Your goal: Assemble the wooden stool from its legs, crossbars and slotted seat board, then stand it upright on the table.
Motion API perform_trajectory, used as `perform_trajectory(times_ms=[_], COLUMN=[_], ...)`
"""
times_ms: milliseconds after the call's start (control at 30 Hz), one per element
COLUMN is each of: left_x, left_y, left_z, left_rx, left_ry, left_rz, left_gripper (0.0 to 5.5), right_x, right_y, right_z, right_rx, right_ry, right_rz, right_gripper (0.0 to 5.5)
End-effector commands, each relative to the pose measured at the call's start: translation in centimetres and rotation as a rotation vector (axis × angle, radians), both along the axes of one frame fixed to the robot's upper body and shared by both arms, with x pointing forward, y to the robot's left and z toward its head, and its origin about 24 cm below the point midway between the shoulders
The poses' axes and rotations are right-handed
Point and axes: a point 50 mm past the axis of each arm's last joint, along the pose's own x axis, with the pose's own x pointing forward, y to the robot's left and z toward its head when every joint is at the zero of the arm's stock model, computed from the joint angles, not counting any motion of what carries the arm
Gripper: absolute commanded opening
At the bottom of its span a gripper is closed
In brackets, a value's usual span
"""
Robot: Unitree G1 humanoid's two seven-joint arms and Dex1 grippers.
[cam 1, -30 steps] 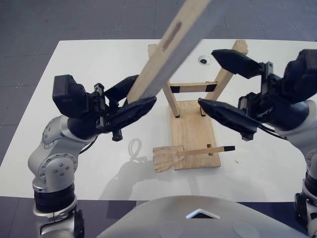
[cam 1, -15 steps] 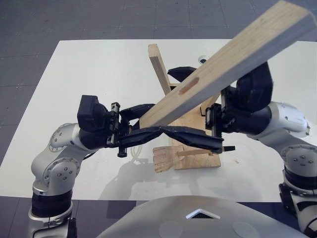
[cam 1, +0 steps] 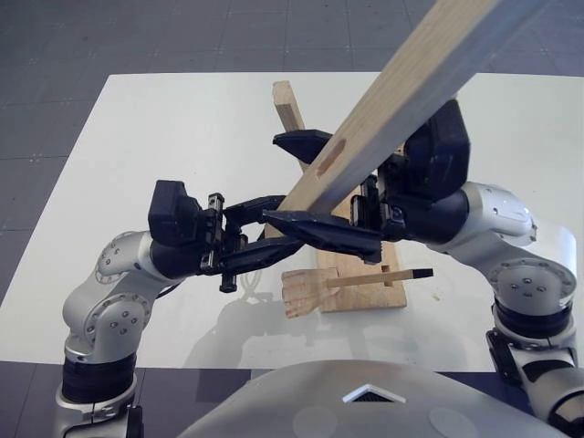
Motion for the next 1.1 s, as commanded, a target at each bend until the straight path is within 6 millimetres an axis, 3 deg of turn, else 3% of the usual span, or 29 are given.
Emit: perform_trajectory(times_ms=[33, 200, 633, 667, 1100], left_x=[-0.1, -0.1, -0.5, -0.6, -0.6], left_y=[-0.2, -0.2, -0.1, -0.1, 1.3], left_z=[-0.1, -0.1, -0.2, -0.2, -0.4], left_rx=[0.025, 0.025, 0.013, 0.012, 0.014], left_ry=[-0.012, -0.013, 0.004, 0.007, 0.016], left_rz=[-0.005, -0.012, -0.013, -0.018, 0.052], left_gripper=[2.05, 2.05, 2.05, 2.43, 4.37], right_x=[0.0, 0.0, 0.4, 0.5, 1.6], right_y=[0.2, 0.2, -0.6, -0.8, -5.5], right_z=[0.4, 0.4, 0.4, 0.4, 0.5], right_rx=[0.007, 0.013, 0.043, 0.044, 0.029], right_ry=[0.0, 0.012, 0.045, 0.043, 0.022], right_rz=[0.011, 0.013, -0.025, -0.033, -0.212], right_gripper=[2.87, 2.21, 2.13, 2.12, 2.02])
